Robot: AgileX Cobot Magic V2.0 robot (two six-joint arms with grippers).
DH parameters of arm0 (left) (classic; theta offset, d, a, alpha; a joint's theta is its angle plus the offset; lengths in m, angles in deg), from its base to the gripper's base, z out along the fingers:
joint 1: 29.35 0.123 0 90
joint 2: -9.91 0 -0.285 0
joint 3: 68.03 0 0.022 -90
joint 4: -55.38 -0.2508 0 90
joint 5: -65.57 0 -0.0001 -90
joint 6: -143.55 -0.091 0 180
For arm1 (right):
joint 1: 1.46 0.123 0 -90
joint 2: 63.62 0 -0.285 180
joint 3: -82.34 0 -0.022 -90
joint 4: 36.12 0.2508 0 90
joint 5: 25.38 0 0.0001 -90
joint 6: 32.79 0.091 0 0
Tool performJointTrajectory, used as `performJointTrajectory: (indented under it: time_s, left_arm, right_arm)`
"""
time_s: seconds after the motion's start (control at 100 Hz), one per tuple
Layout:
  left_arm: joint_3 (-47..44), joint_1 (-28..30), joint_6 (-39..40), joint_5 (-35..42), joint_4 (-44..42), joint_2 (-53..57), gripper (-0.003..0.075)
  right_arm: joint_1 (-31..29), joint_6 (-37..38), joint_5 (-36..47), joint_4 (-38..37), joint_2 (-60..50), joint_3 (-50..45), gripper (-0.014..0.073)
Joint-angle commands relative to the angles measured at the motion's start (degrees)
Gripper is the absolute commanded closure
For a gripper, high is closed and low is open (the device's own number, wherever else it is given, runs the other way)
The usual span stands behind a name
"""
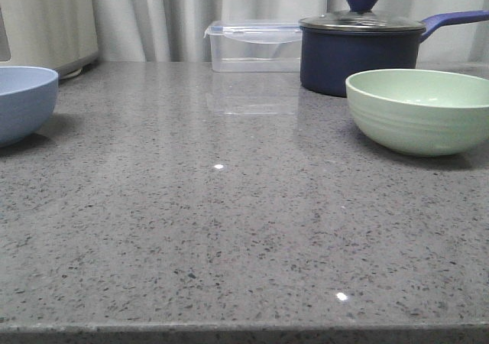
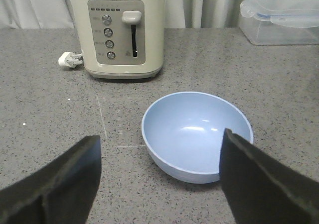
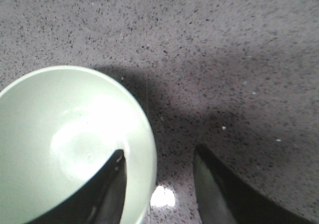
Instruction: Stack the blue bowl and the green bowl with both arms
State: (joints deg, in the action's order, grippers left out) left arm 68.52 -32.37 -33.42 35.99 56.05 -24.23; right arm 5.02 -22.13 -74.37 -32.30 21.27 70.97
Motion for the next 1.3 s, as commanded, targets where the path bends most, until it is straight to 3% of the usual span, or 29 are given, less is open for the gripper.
performJointTrajectory:
  time_s: [0.0, 0.5, 0.67, 0.91, 1.29]
  left_arm:
    - [1.99, 0.39, 0.15, 4.43, 0.17, -0.74, 0.0227]
    - [1.99, 0.39, 0.15, 4.43, 0.17, -0.74, 0.0227]
    - [1.99, 0.39, 0.15, 4.43, 0.17, -0.74, 0.0227]
    - [1.99, 0.39, 0.15, 4.43, 0.17, -0.74, 0.0227]
    - [1.99, 0.39, 0.15, 4.43, 0.17, -0.74, 0.0227]
  right_arm:
    - [-0.17, -0.70, 0.46, 1.17, 1.77, 3.98, 0.0255]
    - [-0.17, -0.70, -1.72, 1.29, 10.06, 5.88, 0.0274]
    - [-0.17, -0.70, -1.84, 1.29, 10.31, 5.88, 0.0395]
    - [-0.17, -0.70, -1.84, 1.29, 10.31, 5.88, 0.0680]
    - [2.68, -4.21, -3.20, 4.38, 10.24, 9.90, 0.0673]
